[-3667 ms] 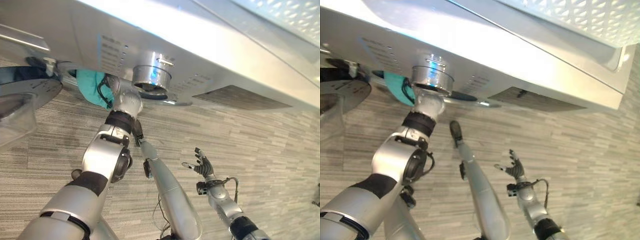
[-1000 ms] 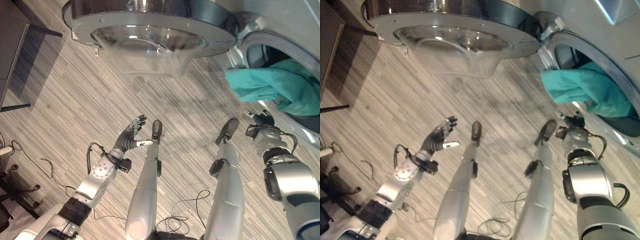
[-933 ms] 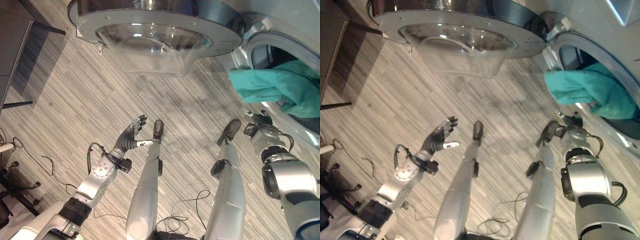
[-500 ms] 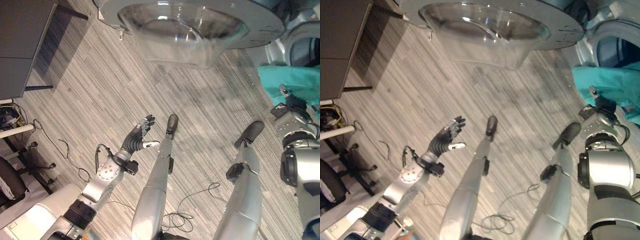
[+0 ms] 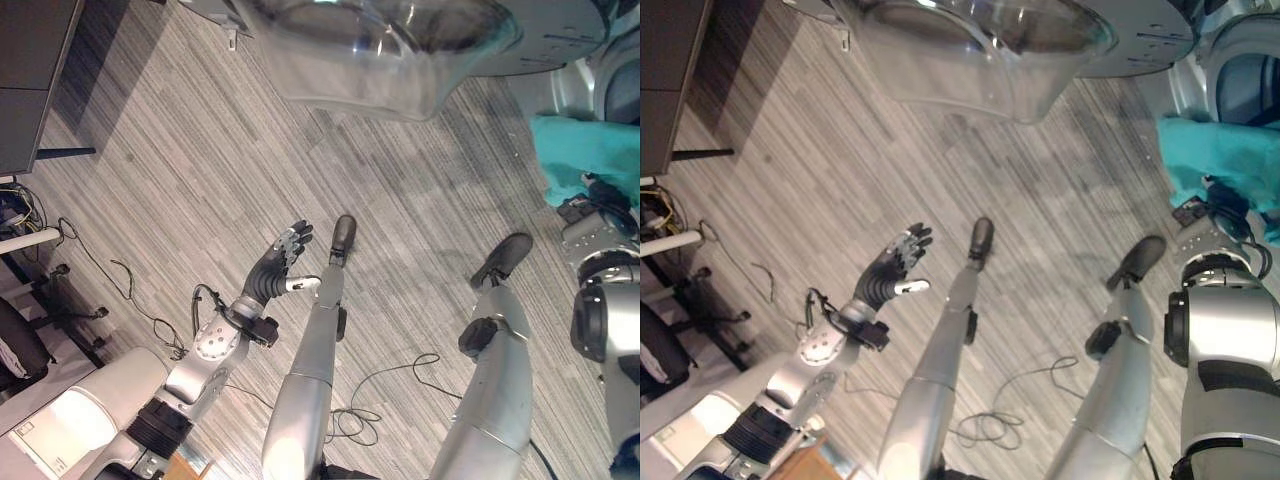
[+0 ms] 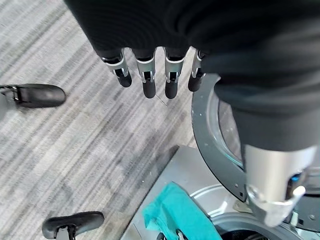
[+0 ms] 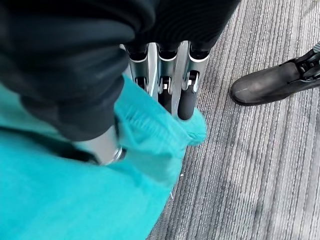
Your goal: Grab the laundry basket,head to the washer,open it,put in the laundry and shut it.
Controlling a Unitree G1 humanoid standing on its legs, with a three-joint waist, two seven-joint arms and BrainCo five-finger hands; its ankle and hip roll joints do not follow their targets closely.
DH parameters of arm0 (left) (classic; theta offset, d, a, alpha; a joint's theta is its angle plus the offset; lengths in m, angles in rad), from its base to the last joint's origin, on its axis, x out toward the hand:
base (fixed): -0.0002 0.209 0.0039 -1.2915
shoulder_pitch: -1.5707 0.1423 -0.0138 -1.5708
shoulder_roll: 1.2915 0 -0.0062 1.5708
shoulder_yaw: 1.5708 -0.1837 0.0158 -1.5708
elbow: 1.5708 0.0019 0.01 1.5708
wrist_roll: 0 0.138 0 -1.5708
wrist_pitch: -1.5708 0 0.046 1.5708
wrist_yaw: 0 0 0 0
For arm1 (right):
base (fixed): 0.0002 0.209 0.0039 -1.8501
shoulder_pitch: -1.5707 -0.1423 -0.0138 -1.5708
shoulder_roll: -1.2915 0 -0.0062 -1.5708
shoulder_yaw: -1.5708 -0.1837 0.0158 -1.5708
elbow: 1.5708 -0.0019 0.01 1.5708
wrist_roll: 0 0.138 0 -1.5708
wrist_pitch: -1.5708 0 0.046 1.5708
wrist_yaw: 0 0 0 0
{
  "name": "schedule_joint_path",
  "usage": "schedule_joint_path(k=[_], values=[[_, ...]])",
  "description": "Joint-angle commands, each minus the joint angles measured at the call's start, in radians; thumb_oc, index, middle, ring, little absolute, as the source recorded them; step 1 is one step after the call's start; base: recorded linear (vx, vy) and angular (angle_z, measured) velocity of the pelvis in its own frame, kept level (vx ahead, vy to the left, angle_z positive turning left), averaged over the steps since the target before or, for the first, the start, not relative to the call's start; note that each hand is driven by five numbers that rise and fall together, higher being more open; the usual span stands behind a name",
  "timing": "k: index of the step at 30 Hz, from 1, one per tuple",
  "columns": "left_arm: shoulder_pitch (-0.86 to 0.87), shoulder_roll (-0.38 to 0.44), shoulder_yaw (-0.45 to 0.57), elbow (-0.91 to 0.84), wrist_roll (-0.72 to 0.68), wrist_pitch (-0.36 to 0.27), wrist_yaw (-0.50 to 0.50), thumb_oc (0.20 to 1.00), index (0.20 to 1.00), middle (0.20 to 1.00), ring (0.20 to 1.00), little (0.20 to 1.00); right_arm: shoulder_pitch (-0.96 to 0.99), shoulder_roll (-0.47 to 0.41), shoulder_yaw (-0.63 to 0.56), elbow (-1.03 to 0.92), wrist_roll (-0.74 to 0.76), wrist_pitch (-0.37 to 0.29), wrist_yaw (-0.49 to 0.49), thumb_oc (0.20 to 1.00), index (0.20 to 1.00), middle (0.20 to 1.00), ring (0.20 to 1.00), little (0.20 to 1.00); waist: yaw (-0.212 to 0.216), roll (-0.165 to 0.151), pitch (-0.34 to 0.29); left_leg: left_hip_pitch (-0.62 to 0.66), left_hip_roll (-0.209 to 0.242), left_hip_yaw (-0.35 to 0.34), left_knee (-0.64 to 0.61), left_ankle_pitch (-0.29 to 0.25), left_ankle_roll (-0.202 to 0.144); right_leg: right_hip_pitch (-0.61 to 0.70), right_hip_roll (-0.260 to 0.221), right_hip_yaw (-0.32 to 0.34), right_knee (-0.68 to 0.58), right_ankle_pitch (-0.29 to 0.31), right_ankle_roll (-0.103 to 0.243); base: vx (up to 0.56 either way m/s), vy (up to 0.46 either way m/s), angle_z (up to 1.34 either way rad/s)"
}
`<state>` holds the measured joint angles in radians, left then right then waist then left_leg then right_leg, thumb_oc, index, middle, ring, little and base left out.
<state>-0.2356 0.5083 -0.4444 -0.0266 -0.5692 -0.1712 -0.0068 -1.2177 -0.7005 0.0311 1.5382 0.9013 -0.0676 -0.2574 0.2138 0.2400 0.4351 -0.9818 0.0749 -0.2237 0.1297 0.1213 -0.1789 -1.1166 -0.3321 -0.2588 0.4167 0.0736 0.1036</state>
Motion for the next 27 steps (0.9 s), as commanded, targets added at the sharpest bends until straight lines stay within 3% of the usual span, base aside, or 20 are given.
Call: schedule_joint_path(k=[1, 6, 11, 16, 17, 19, 21, 22, 24, 25, 27], values=[[0.024, 0.031, -0.02, -0.05, -0.028, -0.042, -0.011, 1.0, 1.0, 1.0, 1.0, 1.0, -0.016, -0.05, 0.084, -0.124, 0.047, -0.13, 0.025, 0.2, 0.2, 0.2, 0.2, 0.2, 0.008, -0.007, -0.062, 0.025, 0.061, 0.053, 0.032, -0.082, 0.004, 0.056, 0.049, 0.09, -0.125, -0.093, 0.07, 0.0, 0.0, 0.0], [0.007, 0.04, -0.028, -0.04, -0.009, -0.044, -0.01, 1.0, 1.0, 1.0, 1.0, 1.0, -0.037, -0.004, 0.051, -0.19, 0.164, -0.18, 0.046, 0.2, 0.2, 0.2, 0.2, 0.2, 0.0, -0.026, -0.073, 0.048, 0.065, 0.051, 0.032, -0.089, 0.003, 0.096, 0.059, 0.086, -0.145, -0.092, 0.066, 0.01, -0.046, 0.01], [-0.013, 0.042, -0.034, 0.008, 0.03, -0.041, 0.008, 1.0, 1.0, 1.0, 1.0, 1.0, 0.02, 0.05, -0.023, -0.373, 0.279, -0.28, 0.038, 0.2, 0.2, 0.2, 0.2, 0.2, -0.045, -0.062, -0.083, 0.133, 0.071, 0.061, 0.035, -0.108, -0.001, 0.202, 0.082, 0.08, -0.195, -0.083, 0.061, 0.01, -0.035, -0.02], [0.0, 0.056, -0.037, 0.034, 0.04, -0.033, 0.017, 1.0, 1.0, 1.0, 1.0, 1.0, 0.074, -0.001, -0.112, -0.523, 0.303, -0.38, -0.008, 0.2, 0.2, 0.2, 0.2, 0.2, -0.091, -0.084, -0.085, 0.203, 0.066, 0.069, 0.02, -0.092, -0.002, 0.263, 0.087, 0.079, -0.22, -0.054, 0.055, -0.01, -0.005, -0.01], [0.024, 0.071, -0.027, 0.039, 0.03, -0.025, 0.025, 1.0, 1.0, 1.0, 1.0, 1.0, 0.086, -0.074, -0.168, -0.632, 0.281, -0.456, -0.065, 0.2, 0.2, 0.2, 0.2, 0.2, -0.126, -0.088, -0.09, 0.251, 0.065, 0.076, -0.002, -0.091, -0.005, 0.295, 0.094, 0.086, -0.228, -0.057, 0.058, 0.03, -0.006, -0.03], [0.025, 0.072, -0.028, 0.037, 0.03, -0.025, 0.025, 1.0, 1.0, 1.0, 1.0, 1.0, 0.093, -0.069, -0.172, -0.645, 0.27, -0.456, -0.078, 0.2, 0.2, 0.2, 0.2, 0.2, -0.126, -0.089, -0.086, 0.26, 0.065, 0.078, -0.008, -0.089, -0.004, 0.302, 0.094, 0.087, -0.23, -0.057, 0.058, 0.02, -0.003, -0.06], [0.043, 0.081, -0.023, 0.037, 0.015, -0.023, 0.025, 1.0, 1.0, 1.0, 1.0, 1.0, 0.09, -0.132, -0.179, -0.677, 0.193, -0.473, -0.137, 0.2, 0.2, 0.2, 0.2, 0.2, -0.139, -0.086, -0.09, 0.295, 0.064, 0.084, -0.037, -0.081, -0.005, 0.313, 0.097, 0.092, -0.231, -0.063, 0.061, 0.01, 0.003, -0.02], [0.054, 0.087, -0.022, 0.035, 0.006, -0.023, 0.024, 1.0, 1.0, 1.0, 1.0, 1.0, 0.075, -0.185, -0.16, -0.681, 0.122, -0.459, -0.186, 0.2, 0.2, 0.2, 0.2, 0.2, -0.144, -0.081, -0.09, 0.309, 0.064, 0.09, -0.049, -0.073, -0.004, 0.311, 0.095, 0.1, -0.225, -0.067, 0.062, 0.0, 0.0, 0.0], [0.054, 0.085, -0.022, 0.035, 0.006, -0.023, 0.024, 1.0, 1.0, 1.0, 1.0, 1.0, 0.071, -0.185, -0.156, -0.684, 0.114, -0.457, -0.195, 0.2, 0.2, 0.2, 0.2, 0.2, -0.145, -0.08, -0.087, 0.312, 0.064, 0.092, -0.053, -0.071, -0.004, 0.311, 0.094, 0.101, -0.222, -0.069, 0.062, 0.0, 0.0, 0.0], [0.064, 0.095, -0.018, 0.01, -0.001, -0.018, 0.023, 1.0, 1.0, 1.0, 1.0, 1.0, 0.03, -0.214, -0.143, -0.68, 0.069, -0.443, -0.232, 0.2, 0.2, 0.2, 0.2, 0.2, -0.147, -0.061, -0.088, 0.318, 0.061, 0.105, -0.066, -0.061, -0.001, 0.279, 0.095, 0.127, -0.198, -0.075, 0.064, -0.02, 0.035, 0.0], [0.07, 0.096, -0.019, 0.006, -0.003, -0.021, 0.025, 1.0, 1.0, 1.0, 1.0, 1.0, -0.009, -0.221, -0.102, -0.629, 0.04, -0.409, -0.246, 0.2, 0.2, 0.2, 0.2, 0.2, -0.142, -0.054, -0.091, 0.317, 0.06, 0.117, -0.073, -0.057, 0.002, 0.261, 0.093, 0.139, -0.19, -0.076, 0.066, -0.01, 0.028, -0.07]])
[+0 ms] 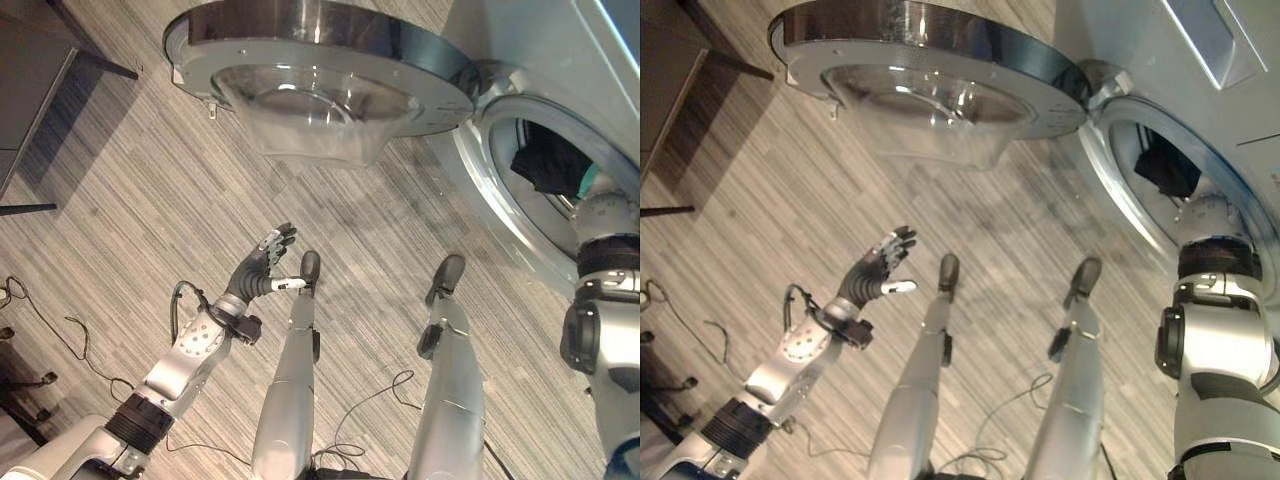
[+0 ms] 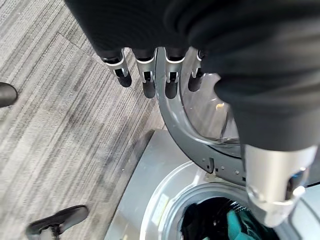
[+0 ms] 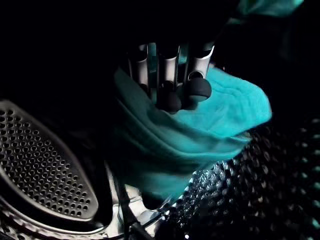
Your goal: Grab the laundry basket,head to the washer,open it,put in the laundry and shut it.
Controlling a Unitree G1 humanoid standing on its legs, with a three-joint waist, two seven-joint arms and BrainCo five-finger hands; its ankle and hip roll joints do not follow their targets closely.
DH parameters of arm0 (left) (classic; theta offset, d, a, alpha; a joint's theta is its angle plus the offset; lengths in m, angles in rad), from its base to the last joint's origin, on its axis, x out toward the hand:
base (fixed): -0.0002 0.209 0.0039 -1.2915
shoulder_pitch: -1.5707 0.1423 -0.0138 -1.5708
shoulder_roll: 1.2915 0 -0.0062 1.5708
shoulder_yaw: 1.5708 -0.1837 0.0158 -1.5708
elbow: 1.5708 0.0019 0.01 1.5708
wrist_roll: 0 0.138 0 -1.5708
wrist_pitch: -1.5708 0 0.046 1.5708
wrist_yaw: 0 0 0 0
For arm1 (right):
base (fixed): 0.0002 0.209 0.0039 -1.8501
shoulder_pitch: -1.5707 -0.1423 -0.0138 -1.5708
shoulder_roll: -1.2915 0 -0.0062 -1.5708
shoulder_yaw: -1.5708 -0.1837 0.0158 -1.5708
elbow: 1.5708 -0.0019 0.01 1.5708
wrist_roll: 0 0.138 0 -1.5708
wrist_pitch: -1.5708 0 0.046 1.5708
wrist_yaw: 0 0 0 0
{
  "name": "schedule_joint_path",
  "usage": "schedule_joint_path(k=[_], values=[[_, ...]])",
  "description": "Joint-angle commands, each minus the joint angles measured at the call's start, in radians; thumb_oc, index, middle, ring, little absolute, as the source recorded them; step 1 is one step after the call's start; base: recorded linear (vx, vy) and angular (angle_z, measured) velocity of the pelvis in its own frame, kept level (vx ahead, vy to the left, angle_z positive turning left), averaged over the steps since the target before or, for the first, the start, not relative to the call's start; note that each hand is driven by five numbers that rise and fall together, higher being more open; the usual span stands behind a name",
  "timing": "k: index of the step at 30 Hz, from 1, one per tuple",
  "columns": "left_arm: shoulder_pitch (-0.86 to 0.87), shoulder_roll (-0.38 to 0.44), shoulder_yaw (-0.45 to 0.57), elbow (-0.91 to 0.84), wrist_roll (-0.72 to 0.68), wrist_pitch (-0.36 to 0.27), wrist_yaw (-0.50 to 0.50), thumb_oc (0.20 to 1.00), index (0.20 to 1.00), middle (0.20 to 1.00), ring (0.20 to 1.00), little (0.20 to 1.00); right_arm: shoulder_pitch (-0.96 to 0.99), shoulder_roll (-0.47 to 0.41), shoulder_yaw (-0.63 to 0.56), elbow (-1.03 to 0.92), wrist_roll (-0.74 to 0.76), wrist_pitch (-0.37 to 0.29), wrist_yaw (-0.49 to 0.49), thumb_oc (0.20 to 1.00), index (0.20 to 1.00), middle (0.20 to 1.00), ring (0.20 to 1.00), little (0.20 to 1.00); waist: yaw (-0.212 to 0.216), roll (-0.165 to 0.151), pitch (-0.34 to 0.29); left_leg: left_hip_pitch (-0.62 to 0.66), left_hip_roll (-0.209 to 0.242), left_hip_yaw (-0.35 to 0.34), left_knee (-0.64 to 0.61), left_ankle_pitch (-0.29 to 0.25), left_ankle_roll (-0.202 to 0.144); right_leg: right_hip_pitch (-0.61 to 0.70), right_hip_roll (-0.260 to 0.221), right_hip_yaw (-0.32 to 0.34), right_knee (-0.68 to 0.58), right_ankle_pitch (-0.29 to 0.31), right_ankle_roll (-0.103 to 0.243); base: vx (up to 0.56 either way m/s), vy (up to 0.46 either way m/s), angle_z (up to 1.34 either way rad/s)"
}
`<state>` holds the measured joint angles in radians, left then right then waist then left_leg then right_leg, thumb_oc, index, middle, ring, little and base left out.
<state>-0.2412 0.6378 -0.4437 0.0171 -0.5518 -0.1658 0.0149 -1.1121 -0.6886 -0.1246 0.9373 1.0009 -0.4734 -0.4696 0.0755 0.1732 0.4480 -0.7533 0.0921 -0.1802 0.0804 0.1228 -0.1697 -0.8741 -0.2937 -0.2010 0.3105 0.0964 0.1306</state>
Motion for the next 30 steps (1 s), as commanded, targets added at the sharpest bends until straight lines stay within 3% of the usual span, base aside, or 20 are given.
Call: schedule_joint_path(k=[1, 2, 3, 4, 6, 7, 8, 11, 12, 15, 20, 23, 26, 29, 30], values=[[0.076, -0.03, -0.018, -0.038, -0.02, -0.026, 0.006, 1.0, 1.0, 1.0, 1.0, 1.0, -0.134, -0.234, 0.083, 0.017, -0.088, 0.029, -0.043, 0.57, 0.57, 0.57, 0.57, 0.57, 0.001, 0.017, -0.103, 0.087, 0.042, 0.079, -0.025, -0.057, -0.005, 0.01, 0.054, 0.086, -0.08, -0.098, 0.04, -0.01, 0.018, -0.15], [0.074, -0.027, -0.019, -0.035, -0.019, -0.028, 0.006, 1.0, 1.0, 1.0, 1.0, 1.0, -0.154, -0.239, 0.13, 0.104, -0.11, 0.084, -0.024, 1.0, 1.0, 1.0, 1.0, 1.0, 0.006, 0.021, -0.102, 0.085, 0.042, 0.084, -0.027, -0.053, -0.004, 0.0, 0.053, 0.092, -0.075, -0.097, 0.041, -0.02, 0.013, -0.16], [0.071, -0.027, -0.011, -0.031, -0.018, -0.032, 0.003, 1.0, 1.0, 1.0, 1.0, 1.0, -0.191, -0.227, 0.208, 0.283, -0.073, 0.187, 0.07, 1.0, 1.0, 1.0, 1.0, 1.0, 0.013, 0.025, -0.099, 0.082, 0.045, 0.093, -0.035, -0.047, -0.002, -0.014, 0.052, 0.099, -0.072, -0.094, 0.039, -0.02, 0.004, -0.12], [0.069, -0.04, -0.003, -0.024, -0.018, -0.023, -0.003, 1.0, 1.0, 1.0, 1.0, 1.0, -0.182, -0.176, 0.21, 0.34, 0.005, 0.23, 0.137, 1.0, 1.0, 1.0, 1.0, 1.0, 0.011, 0.033, -0.093, 0.08, 0.044, 0.101, -0.033, -0.046, 0.001, -0.02, 0.055, 0.104, -0.068, -0.093, 0.037, -0.01, -0.003, -0.07], [0.068, -0.045, 0.001, -0.023, -0.017, -0.015, -0.007, 1.0, 1.0, 1.0, 1.0, 1.0, -0.163, -0.149, 0.184, 0.341, 0.064, 0.225, 0.165, 1.0, 1.0, 1.0, 1.0, 1.0, 0.009, 0.033, -0.091, 0.081, 0.044, 0.104, -0.031, -0.048, 0.002, -0.016, 0.056, 0.105, -0.072, -0.092, 0.036, 0.0, 0.005, -0.05], [0.063, -0.059, 0.002, -0.019, -0.009, -0.004, -0.015, 1.0, 1.0, 1.0, 1.0, 1.0, -0.119, -0.073, 0.139, 0.292, 0.156, 0.196, 0.209, 1.0, 1.0, 1.0, 1.0, 1.0, 0.007, 0.04, -0.085, 0.079, 0.043, 0.108, -0.028, -0.05, 0.003, -0.011, 0.058, 0.105, -0.076, -0.091, 0.036, 0.0, 0.008, -0.08], [0.067, -0.055, 0.001, -0.019, -0.008, -0.004, -0.015, 1.0, 1.0, 1.0, 1.0, 1.0, -0.104, -0.067, 0.13, 0.282, 0.157, 0.193, 0.208, 1.0, 1.0, 1.0, 1.0, 1.0, 0.007, 0.035, -0.088, 0.08, 0.043, 0.108, -0.027, -0.051, 0.003, -0.009, 0.058, 0.104, -0.077, -0.09, 0.036, 0.01, 0.006, -0.15], [0.075, -0.069, -0.003, -0.002, 0.005, 0.008, -0.048, 1.0, 1.0, 1.0, 1.0, 1.0, 0.054, 0.085, 0.022, 0.103, 0.342, 0.122, 0.361, 1.0, 1.0, 1.0, 1.0, 1.0, -0.003, 0.031, -0.08, 0.081, 0.044, 0.101, -0.019, -0.055, 0.001, 0.019, 0.061, 0.095, -0.086, -0.09, 0.034, 0.01, -0.018, -0.15], [0.076, -0.068, -0.003, -0.002, 0.004, 0.008, -0.048, 1.0, 1.0, 1.0, 1.0, 1.0, 0.057, 0.086, 0.02, 0.101, 0.342, 0.121, 0.361, 1.0, 1.0, 1.0, 1.0, 1.0, -0.003, 0.031, -0.081, 0.081, 0.044, 0.101, -0.019, -0.055, 0.001, 0.02, 0.061, 0.095, -0.086, -0.09, 0.034, 0.0, 0.0, 0.0], [0.115, -0.039, 0.01, -0.005, 0.016, 0.015, -0.092, 1.0, 1.0, 1.0, 1.0, 1.0, 0.233, 0.197, -0.054, -0.067, 0.415, 0.092, 0.478, 1.0, 1.0, 1.0, 1.0, 1.0, -0.024, 0.014, -0.082, 0.083, 0.042, 0.094, -0.013, -0.059, -0.002, 0.051, 0.064, 0.086, -0.104, -0.089, 0.034, 0.0, 0.0, 0.0], [0.153, -0.03, 0.031, -0.004, 0.026, 0.022, -0.103, 1.0, 1.0, 1.0, 1.0, 1.0, 0.388, 0.278, -0.074, -0.183, 0.41, 0.086, 0.516, 1.0, 1.0, 1.0, 1.0, 1.0, -0.038, -0.009, -0.088, 0.081, 0.045, 0.091, -0.001, -0.065, -0.001, 0.071, 0.064, 0.078, -0.116, -0.082, 0.033, 0.0, -0.008, 0.06], [0.182, -0.034, 0.06, 0.0, 0.032, 0.027, -0.105, 1.0, 1.0, 1.0, 1.0, 1.0, 0.515, 0.34, -0.07, -0.224, 0.38, 0.115, 0.536, 1.0, 1.0, 1.0, 1.0, 1.0, -0.049, -0.03, -0.095, 0.076, 0.047, 0.088, 0.025, -0.077, 0.001, 0.092, 0.063, 0.071, -0.128, -0.076, 0.031, -0.01, -0.002, 0.05], [0.228, -0.047, 0.102, 0.019, 0.055, 0.037, -0.111, 1.0, 1.0, 1.0, 1.0, 1.0, 0.706, 0.417, -0.015, -0.299, 0.307, 0.175, 0.58, 1.0, 1.0, 1.0, 1.0, 1.0, -0.071, -0.069, -0.111, 0.083, 0.048, 0.082, 0.067, -0.107, 0.012, 0.132, 0.063, 0.069, -0.145, -0.065, 0.028, 0.0, 0.008, -0.02], [0.256, -0.035, 0.125, 0.033, 0.084, 0.041, -0.115, 1.0, 1.0, 1.0, 1.0, 1.0, 0.786, 0.411, 0.029, -0.326, 0.242, 0.211, 0.606, 1.0, 1.0, 1.0, 1.0, 1.0, -0.081, -0.088, -0.118, 0.092, 0.046, 0.083, 0.095, -0.125, 0.019, 0.156, 0.061, 0.072, -0.152, -0.059, 0.027, 0.01, 0.037, -0.05], [0.277, -0.031, 0.139, 0.061, 0.123, 0.049, -0.123, 1.0, 1.0, 1.0, 1.0, 1.0, 0.851, 0.401, 0.069, -0.311, 0.162, 0.241, 0.622, 1.0, 1.0, 1.0, 1.0, 1.0, -0.09, -0.109, -0.125, 0.109, 0.043, 0.084, 0.118, -0.147, 0.026, 0.19, 0.061, 0.074, -0.163, -0.053, 0.029, 0.0, 0.07, -0.1]])
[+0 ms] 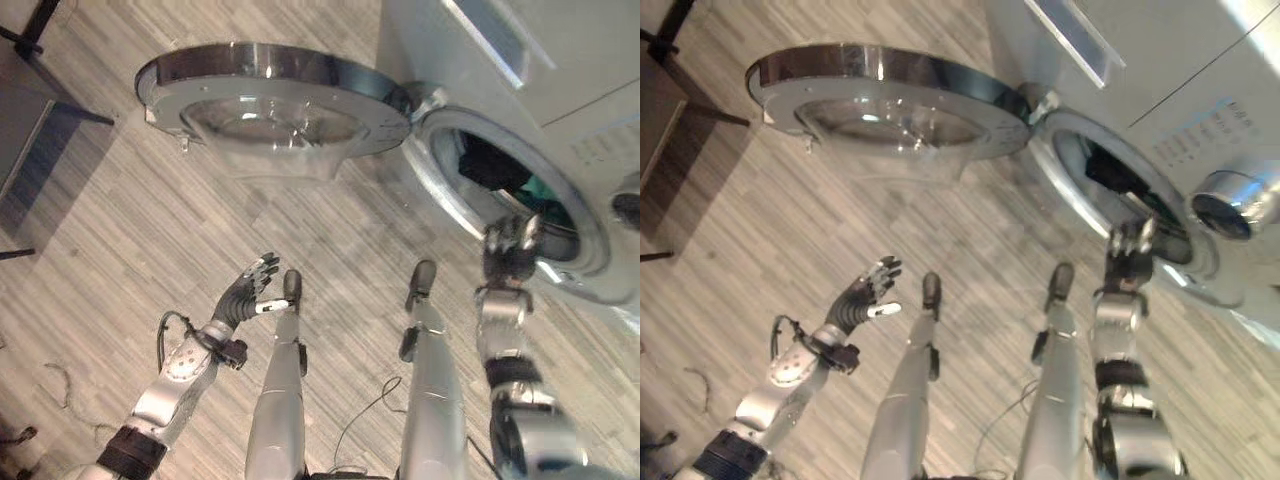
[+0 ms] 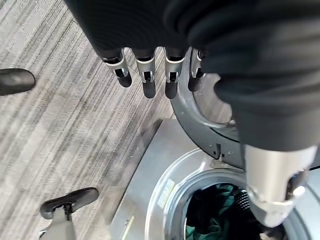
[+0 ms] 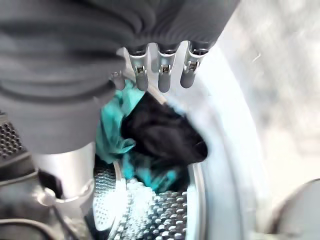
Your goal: Grab the laundry basket,head to the washer,open it,put in the laundry and shut it.
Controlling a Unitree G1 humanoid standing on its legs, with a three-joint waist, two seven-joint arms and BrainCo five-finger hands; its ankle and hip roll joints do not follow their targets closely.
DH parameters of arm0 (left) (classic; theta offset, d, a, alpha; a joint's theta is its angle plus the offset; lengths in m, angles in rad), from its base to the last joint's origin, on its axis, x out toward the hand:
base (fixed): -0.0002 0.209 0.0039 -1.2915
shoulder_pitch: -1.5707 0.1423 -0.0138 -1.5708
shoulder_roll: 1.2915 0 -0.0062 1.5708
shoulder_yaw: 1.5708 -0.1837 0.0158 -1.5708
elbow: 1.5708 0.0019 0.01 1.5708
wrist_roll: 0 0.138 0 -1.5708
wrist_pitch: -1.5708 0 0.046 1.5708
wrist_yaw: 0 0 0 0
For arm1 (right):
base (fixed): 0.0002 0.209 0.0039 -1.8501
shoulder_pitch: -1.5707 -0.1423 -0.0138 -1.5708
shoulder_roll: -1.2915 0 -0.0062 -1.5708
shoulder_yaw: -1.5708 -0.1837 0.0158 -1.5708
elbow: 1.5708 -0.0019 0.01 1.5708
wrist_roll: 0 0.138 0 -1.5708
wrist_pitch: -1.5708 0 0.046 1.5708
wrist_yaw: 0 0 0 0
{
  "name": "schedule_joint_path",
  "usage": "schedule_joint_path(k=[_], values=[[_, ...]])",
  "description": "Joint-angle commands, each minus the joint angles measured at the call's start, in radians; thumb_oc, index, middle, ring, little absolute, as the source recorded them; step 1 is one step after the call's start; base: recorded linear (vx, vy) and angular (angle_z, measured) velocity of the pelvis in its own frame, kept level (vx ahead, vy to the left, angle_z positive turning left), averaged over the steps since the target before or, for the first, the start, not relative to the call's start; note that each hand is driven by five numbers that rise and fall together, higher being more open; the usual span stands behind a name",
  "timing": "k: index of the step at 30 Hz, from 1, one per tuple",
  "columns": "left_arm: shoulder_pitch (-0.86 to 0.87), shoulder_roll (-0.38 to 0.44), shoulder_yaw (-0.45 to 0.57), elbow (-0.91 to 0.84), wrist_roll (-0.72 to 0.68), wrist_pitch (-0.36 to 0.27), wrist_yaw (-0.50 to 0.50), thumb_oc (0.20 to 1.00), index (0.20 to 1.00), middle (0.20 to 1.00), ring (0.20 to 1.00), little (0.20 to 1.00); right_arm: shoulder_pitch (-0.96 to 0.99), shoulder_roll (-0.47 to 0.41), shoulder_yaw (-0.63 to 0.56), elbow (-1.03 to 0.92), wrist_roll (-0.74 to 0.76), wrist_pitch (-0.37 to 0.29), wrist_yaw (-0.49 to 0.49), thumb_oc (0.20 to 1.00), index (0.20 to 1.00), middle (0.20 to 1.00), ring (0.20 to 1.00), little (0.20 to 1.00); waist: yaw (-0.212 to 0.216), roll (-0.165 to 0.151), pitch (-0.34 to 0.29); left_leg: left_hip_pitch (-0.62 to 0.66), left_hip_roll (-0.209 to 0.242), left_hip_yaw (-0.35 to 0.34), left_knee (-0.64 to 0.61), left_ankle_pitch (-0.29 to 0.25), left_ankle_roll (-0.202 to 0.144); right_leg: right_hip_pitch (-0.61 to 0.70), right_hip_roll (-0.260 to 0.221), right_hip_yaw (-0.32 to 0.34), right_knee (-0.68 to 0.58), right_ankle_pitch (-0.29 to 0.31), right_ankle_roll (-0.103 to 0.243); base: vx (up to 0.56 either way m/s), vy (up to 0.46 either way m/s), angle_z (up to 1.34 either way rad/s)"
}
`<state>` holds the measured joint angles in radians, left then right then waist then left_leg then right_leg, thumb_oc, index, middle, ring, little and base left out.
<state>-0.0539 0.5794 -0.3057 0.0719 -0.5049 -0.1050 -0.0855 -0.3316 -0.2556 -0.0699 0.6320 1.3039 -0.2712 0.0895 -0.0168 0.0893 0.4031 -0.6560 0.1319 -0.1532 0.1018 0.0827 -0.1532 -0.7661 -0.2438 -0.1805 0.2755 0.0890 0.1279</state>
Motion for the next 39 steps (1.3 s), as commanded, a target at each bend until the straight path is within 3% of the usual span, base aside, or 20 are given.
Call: schedule_joint_path(k=[1, 2, 6, 8, 10, 15, 18, 19, 21, 23, 25, 27, 32, 34, 39], values=[[0.096, 0.03, 0.007, 0.023, 0.09, -0.008, -0.027, 1.0, 1.0, 1.0, 1.0, 1.0, 0.095, -0.032, 0.034, 0.006, -0.18, 0.056, 0.066, 1.0, 1.0, 1.0, 1.0, 1.0, -0.002, -0.035, -0.081, 0.024, 0.001, 0.057, 0.107, -0.116, 0.015, 0.1, 0.011, 0.055, -0.135, -0.041, 0.032, 0.0, 0.069, -0.09], [0.096, 0.03, 0.007, 0.023, 0.09, -0.008, -0.027, 1.0, 1.0, 1.0, 1.0, 1.0, 0.095, -0.032, 0.035, 0.006, -0.18, 0.056, 0.066, 1.0, 1.0, 1.0, 1.0, 1.0, -0.002, -0.035, -0.081, 0.025, 0.001, 0.057, 0.107, -0.116, 0.015, 0.101, 0.011, 0.055, -0.135, -0.041, 0.032, 0.03, 0.107, -0.06], [0.12, 0.028, 0.046, 0.116, 0.191, 0.017, -0.029, 1.0, 1.0, 1.0, 1.0, 1.0, 0.205, -0.003, 0.086, 0.105, -0.314, 0.145, 0.075, 1.0, 1.0, 1.0, 1.0, 1.0, -0.017, -0.09, -0.084, 0.151, -0.016, 0.082, 0.17, -0.188, 0.033, 0.279, 0.007, 0.066, -0.194, -0.015, 0.047, 0.06, 0.16, -0.07], [0.134, 0.025, 0.06, 0.129, 0.206, 0.016, -0.027, 1.0, 1.0, 1.0, 1.0, 1.0, 0.23, -0.007, 0.097, 0.114, -0.359, 0.152, 0.075, 1.0, 1.0, 1.0, 1.0, 1.0, -0.016, -0.101, -0.08, 0.187, -0.023, 0.09, 0.187, -0.21, 0.041, 0.324, 0.001, 0.068, -0.213, -0.002, 0.055, 0.06, 0.188, -0.19], [0.149, 0.016, 0.082, 0.166, 0.258, 0.021, -0.029, 1.0, 1.0, 1.0, 1.0, 1.0, 0.31, -0.032, 0.137, 0.107, -0.525, 0.175, 0.07, 1.0, 1.0, 1.0, 1.0, 1.0, -0.021, -0.131, -0.085, 0.272, -0.05, 0.114, 0.235, -0.262, 0.071, 0.43, -0.034, 0.077, -0.249, 0.028, 0.075, 0.08, 0.314, -0.21], [0.127, -0.03, 0.092, 0.251, 0.362, 0.022, -0.005, 1.0, 1.0, 1.0, 1.0, 1.0, 0.403, -0.029, 0.165, 0.141, -0.745, 0.212, 0.076, 1.0, 1.0, 1.0, 1.0, 1.0, -0.032, -0.14, -0.136, 0.39, -0.125, 0.146, 0.246, -0.337, 0.135, 0.521, -0.107, 0.081, -0.303, 0.135, 0.109, 0.01, 0.348, -0.19], [0.098, -0.061, 0.086, 0.326, 0.419, 0.023, 0.02, 1.0, 1.0, 1.0, 1.0, 1.0, 0.419, -0.006, 0.156, 0.179, -0.765, 0.222, 0.068, 1.0, 1.0, 1.0, 1.0, 1.0, -0.047, -0.14, -0.17, 0.443, -0.149, 0.165, 0.203, -0.324, 0.149, 0.523, -0.131, 0.07, -0.308, 0.195, 0.115, -0.04, 0.268, -0.13], [0.078, -0.082, 0.084, 0.399, 0.46, 0.026, 0.051, 1.0, 1.0, 1.0, 1.0, 1.0, 0.426, 0.013, 0.149, 0.214, -0.773, 0.228, 0.055, 1.0, 1.0, 1.0, 1.0, 1.0, -0.056, -0.12, -0.184, 0.498, -0.153, 0.184, 0.144, -0.294, 0.155, 0.521, -0.135, 0.046, -0.285, 0.23, 0.116, -0.1, 0.311, -0.12], [0.052, -0.11, 0.069, 0.473, 0.508, 0.036, 0.082, 1.0, 1.0, 1.0, 1.0, 1.0, 0.425, 0.028, 0.158, 0.241, -0.789, 0.224, 0.03, 1.0, 1.0, 1.0, 1.0, 1.0, -0.051, -0.092, -0.195, 0.551, -0.148, 0.211, 0.069, -0.249, 0.162, 0.532, -0.123, -0.023, -0.215, 0.165, 0.097, -0.16, 0.378, -0.38], [0.031, -0.128, 0.065, 0.522, 0.531, 0.044, 0.113, 1.0, 1.0, 1.0, 1.0, 1.0, 0.424, 0.037, 0.162, 0.267, -0.791, 0.226, 0.014, 1.0, 1.0, 1.0, 1.0, 1.0, -0.046, -0.074, -0.219, 0.593, -0.135, 0.23, 0.0, -0.215, 0.166, 0.561, -0.079, -0.05, -0.141, 0.084, 0.078, -0.09, 0.214, -0.54], [0.025, -0.134, 0.064, 0.538, 0.539, 0.049, 0.128, 1.0, 1.0, 1.0, 1.0, 1.0, 0.426, 0.045, 0.164, 0.276, -0.786, 0.223, 0.01, 1.0, 1.0, 1.0, 1.0, 1.0, -0.045, -0.072, -0.234, 0.608, -0.135, 0.234, -0.026, -0.199, 0.169, 0.577, -0.055, -0.049, -0.109, 0.055, 0.073, -0.01, 0.102, -0.5], [0.025, -0.165, 0.077, 0.606, 0.533, 0.055, 0.17, 1.0, 1.0, 1.0, 1.0, 1.0, 0.42, 0.072, 0.179, 0.34, -0.795, 0.221, -0.004, 1.0, 1.0, 1.0, 1.0, 1.0, -0.012, -0.076, -0.306, 0.651, -0.139, 0.275, -0.09, -0.167, 0.175, 0.679, 0.006, -0.068, -0.068, -0.041, 0.052, 0.0, 0.151, -0.32], [0.02, -0.178, 0.094, 0.625, 0.532, 0.053, 0.208, 1.0, 1.0, 1.0, 1.0, 1.0, 0.417, 0.087, 0.197, 0.366, -0.808, 0.219, -0.016, 1.0, 1.0, 1.0, 1.0, 1.0, 0.012, -0.089, -0.358, 0.658, -0.151, 0.302, -0.116, -0.155, 0.18, 0.726, 0.009, -0.073, -0.093, -0.039, 0.05, 0.0, 0.025, -0.5], [0.018, -0.181, 0.147, 0.622, 0.495, 0.055, 0.262, 1.0, 1.0, 1.0, 1.0, 1.0, 0.412, 0.104, 0.217, 0.38, -0.821, 0.221, -0.023, 1.0, 1.0, 1.0, 1.0, 1.0, 0.024, -0.096, -0.383, 0.66, -0.153, 0.319, -0.129, -0.144, 0.18, 0.741, 0.011, -0.072, -0.106, -0.028, 0.051, -0.06, -0.03, 0.0], [-0.022, -0.161, 0.217, 0.625, 0.532, 0.086, 0.353, 1.0, 1.0, 1.0, 1.0, 1.0, 0.402, 0.108, 0.24, 0.389, -0.851, 0.232, -0.028, 1.0, 1.0, 1.0, 1.0, 1.0, 0.032, -0.097, -0.387, 0.68, -0.148, 0.343, -0.165, -0.124, 0.181, 0.758, 0.014, -0.088, -0.139, -0.051, 0.046, -0.04, -0.039, -0.3]])
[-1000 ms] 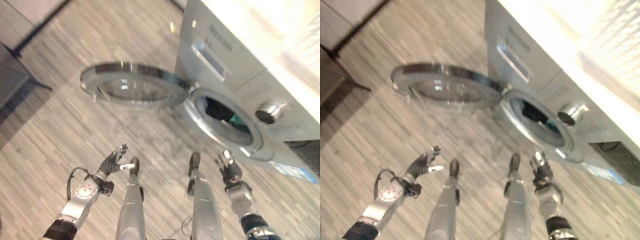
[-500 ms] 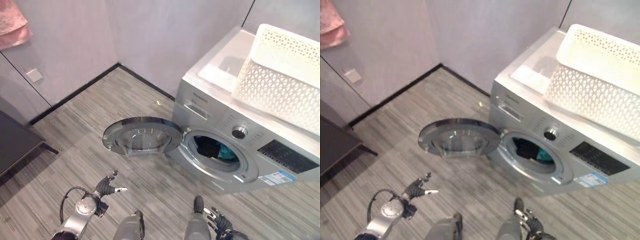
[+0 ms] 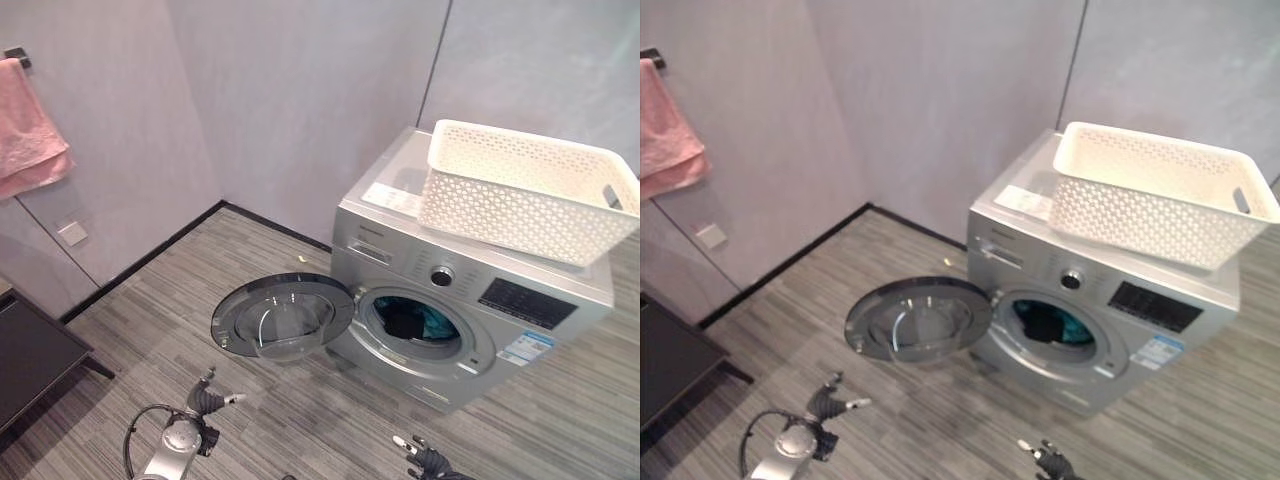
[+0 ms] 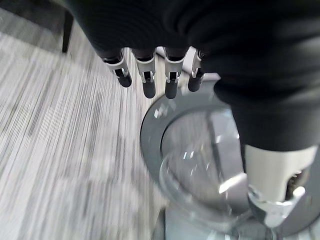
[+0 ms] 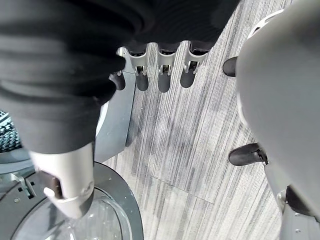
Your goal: Grab the laundry basket,head to the washer,open it,put in the laundry and shut it.
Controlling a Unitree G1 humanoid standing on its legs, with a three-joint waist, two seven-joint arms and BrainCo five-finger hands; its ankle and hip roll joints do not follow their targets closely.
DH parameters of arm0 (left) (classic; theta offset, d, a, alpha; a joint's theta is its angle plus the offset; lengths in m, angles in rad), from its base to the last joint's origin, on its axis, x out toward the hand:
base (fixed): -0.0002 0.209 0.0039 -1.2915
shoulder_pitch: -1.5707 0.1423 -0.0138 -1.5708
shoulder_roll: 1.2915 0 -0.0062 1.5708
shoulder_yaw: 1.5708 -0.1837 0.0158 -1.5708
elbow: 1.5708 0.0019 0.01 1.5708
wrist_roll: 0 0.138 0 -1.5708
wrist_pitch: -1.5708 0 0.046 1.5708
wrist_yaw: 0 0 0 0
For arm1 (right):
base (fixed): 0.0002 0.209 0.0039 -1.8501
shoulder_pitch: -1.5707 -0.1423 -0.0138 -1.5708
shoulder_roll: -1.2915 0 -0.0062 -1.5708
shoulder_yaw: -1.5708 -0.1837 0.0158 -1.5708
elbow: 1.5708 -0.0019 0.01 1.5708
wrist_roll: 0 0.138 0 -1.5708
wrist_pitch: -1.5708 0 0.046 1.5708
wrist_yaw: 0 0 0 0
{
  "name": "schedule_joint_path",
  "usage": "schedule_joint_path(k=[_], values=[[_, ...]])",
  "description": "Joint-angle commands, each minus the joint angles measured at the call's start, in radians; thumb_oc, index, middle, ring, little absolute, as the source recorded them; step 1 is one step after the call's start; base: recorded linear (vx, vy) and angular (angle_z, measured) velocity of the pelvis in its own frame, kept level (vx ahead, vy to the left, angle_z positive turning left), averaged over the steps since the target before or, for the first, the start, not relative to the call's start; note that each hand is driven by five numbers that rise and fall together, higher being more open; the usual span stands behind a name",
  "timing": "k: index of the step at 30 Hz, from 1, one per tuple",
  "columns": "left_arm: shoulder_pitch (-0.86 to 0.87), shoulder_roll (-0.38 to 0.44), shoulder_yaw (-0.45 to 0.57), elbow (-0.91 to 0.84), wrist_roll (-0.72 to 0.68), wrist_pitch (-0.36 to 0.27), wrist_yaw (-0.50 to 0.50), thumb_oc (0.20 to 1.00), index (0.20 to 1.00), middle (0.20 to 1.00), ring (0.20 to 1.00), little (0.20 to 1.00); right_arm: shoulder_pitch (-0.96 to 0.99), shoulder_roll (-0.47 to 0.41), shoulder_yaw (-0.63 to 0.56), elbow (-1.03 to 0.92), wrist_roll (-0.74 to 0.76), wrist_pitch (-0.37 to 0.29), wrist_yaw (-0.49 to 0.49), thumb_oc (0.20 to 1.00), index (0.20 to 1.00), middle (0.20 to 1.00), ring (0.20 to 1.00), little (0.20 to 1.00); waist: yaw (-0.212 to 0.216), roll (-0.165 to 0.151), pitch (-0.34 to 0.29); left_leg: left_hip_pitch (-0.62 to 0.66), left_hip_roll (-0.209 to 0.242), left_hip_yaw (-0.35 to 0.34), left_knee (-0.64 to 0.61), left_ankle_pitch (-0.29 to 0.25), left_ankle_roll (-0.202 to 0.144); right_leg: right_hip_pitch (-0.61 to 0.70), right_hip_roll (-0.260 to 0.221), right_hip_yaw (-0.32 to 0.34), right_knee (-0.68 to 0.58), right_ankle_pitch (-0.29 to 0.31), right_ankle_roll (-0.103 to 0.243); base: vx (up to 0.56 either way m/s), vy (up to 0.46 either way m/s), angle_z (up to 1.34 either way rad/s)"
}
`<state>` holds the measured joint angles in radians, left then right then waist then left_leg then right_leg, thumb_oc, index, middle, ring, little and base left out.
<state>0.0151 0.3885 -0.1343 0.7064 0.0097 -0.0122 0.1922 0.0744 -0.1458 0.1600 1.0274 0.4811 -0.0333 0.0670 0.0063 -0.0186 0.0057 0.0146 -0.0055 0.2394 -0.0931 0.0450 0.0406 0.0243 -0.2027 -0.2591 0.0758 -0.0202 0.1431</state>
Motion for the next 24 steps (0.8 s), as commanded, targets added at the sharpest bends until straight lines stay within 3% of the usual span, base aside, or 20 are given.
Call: schedule_joint_path(k=[1, 7, 8, 9, 11, 12, 13, 16, 17, 19, 22, 24], values=[[-0.099, 0.039, 0.065, -0.009, 0.018, -0.006, 0.088, 1.0, 1.0, 1.0, 1.0, 1.0, 0.0, -0.004, 0.014, -0.007, -0.039, -0.003, -0.005, 1.0, 1.0, 1.0, 1.0, 1.0, 0.006, 0.011, 0.006, 0.013, -0.009, -0.046, 0.023, -0.083, -0.016, -0.028, -0.022, -0.007, 0.051, 0.051, 0.03, 0.01, -0.048, -0.26], [-0.221, 0.159, 0.086, 0.071, 0.146, 0.003, 0.179, 1.0, 1.0, 1.0, 1.0, 1.0, 0.041, -0.02, 0.043, -0.004, -0.079, -0.012, 0.002, 1.0, 1.0, 1.0, 1.0, 1.0, -0.019, 0.006, -0.009, 0.013, 0.001, -0.04, 0.008, -0.076, -0.032, -0.023, -0.007, -0.013, 0.011, 0.037, 0.027, 0.03, -0.033, -0.06], [-0.311, 0.254, 0.055, 0.138, 0.223, 0.012, 0.203, 1.0, 1.0, 1.0, 1.0, 1.0, 0.058, -0.034, 0.054, 0.009, -0.097, -0.02, 0.002, 1.0, 1.0, 1.0, 1.0, 1.0, -0.032, 0.005, -0.008, 0.01, 0.006, -0.036, 0.006, -0.077, -0.041, -0.023, 0.0, -0.019, -0.001, 0.026, 0.027, 0.04, -0.019, -0.02], [-0.313, 0.255, 0.054, 0.14, 0.223, 0.011, 0.203, 1.0, 1.0, 1.0, 1.0, 1.0, 0.057, -0.033, 0.053, 0.009, -0.097, -0.02, 0.002, 1.0, 1.0, 1.0, 1.0, 1.0, -0.032, 0.004, -0.009, 0.006, 0.006, -0.036, 0.006, -0.074, -0.041, -0.026, 0.0, -0.019, -0.004, 0.029, 0.027, 0.0, 0.0, 0.0], [-0.527, 0.363, -0.025, 0.291, 0.191, 0.003, 0.196, 1.0, 1.0, 1.0, 1.0, 1.0, 0.048, -0.066, 0.077, 0.015, -0.097, -0.035, -0.004, 1.0, 1.0, 1.0, 1.0, 1.0, -0.052, -0.006, 0.017, -0.034, 0.021, -0.03, 0.007, -0.062, -0.053, -0.049, 0.009, -0.021, -0.017, 0.029, 0.029, -0.08, -0.022, 0.08], [-0.531, 0.363, -0.029, 0.294, 0.19, 0.002, 0.196, 1.0, 1.0, 1.0, 1.0, 1.0, 0.048, -0.065, 0.075, 0.015, -0.097, -0.035, -0.004, 1.0, 1.0, 1.0, 1.0, 1.0, -0.051, -0.007, 0.018, -0.034, 0.021, -0.03, 0.007, -0.062, -0.053, -0.05, 0.009, -0.021, -0.017, 0.029, 0.029, -0.17, -0.045, 0.09], [-0.671, 0.426, -0.091, 0.372, 0.143, -0.018, 0.174, 1.0, 1.0, 1.0, 1.0, 1.0, 0.039, -0.088, 0.094, -0.001, -0.088, -0.044, -0.003, 1.0, 1.0, 1.0, 1.0, 1.0, -0.067, -0.021, 0.047, -0.082, 0.036, -0.027, 0.014, -0.05, -0.059, -0.086, 0.02, -0.013, -0.026, 0.036, 0.028, -0.21, -0.057, 0.14], [-0.792, 0.468, -0.161, 0.449, 0.094, -0.035, 0.134, 1.0, 1.0, 1.0, 1.0, 1.0, 0.012, -0.11, 0.106, -0.017, -0.061, -0.054, -0.001, 1.0, 1.0, 1.0, 1.0, 1.0, -0.078, -0.041, 0.088, -0.137, 0.051, -0.028, 0.026, -0.036, -0.063, -0.133, 0.033, 0.0, -0.029, 0.044, 0.026, -0.22, -0.054, 0.14], [-0.917, 0.491, -0.198, 0.516, 0.034, -0.039, 0.108, 1.0, 1.0, 1.0, 1.0, 1.0, -0.005, -0.13, 0.129, -0.044, -0.044, -0.059, 0.002, 1.0, 1.0, 1.0, 1.0, 1.0, -0.09, -0.066, 0.12, -0.19, 0.064, -0.029, 0.048, -0.028, -0.066, -0.171, 0.043, 0.013, -0.03, 0.052, 0.023, -0.08, -0.054, -0.06], [-0.975, 0.496, -0.214, 0.552, 0.002, -0.038, 0.093, 1.0, 1.0, 1.0, 1.0, 1.0, -0.011, -0.14, 0.139, -0.066, -0.039, -0.062, 0.005, 1.0, 1.0, 1.0, 1.0, 1.0, -0.097, -0.078, 0.134, -0.203, 0.072, -0.039, 0.055, -0.049, -0.074, -0.182, 0.052, 0.026, -0.029, 0.041, 0.029, -0.06, -0.047, -0.06], [-1.172, 0.502, -0.281, 0.625, -0.069, -0.032, 0.056, 1.0, 1.0, 1.0, 1.0, 1.0, -0.015, -0.191, 0.167, -0.175, -0.011, -0.071, 0.014, 1.0, 1.0, 1.0, 1.0, 1.0, -0.133, -0.136, 0.173, -0.307, 0.085, -0.053, 0.094, -0.04, -0.081, -0.257, 0.068, 0.04, -0.048, 0.076, 0.032, -0.1, -0.041, -0.08], [-1.217, 0.503, -0.304, 0.637, -0.077, -0.031, 0.056, 1.0, 1.0, 1.0, 1.0, 1.0, -0.014, -0.197, 0.167, -0.195, -0.005, -0.07, 0.018, 1.0, 1.0, 1.0, 1.0, 1.0, -0.139, -0.145, 0.176, -0.326, 0.084, -0.055, 0.096, -0.038, -0.082, -0.272, 0.069, 0.042, -0.055, 0.085, 0.033, -0.02, -0.001, 0.05]])
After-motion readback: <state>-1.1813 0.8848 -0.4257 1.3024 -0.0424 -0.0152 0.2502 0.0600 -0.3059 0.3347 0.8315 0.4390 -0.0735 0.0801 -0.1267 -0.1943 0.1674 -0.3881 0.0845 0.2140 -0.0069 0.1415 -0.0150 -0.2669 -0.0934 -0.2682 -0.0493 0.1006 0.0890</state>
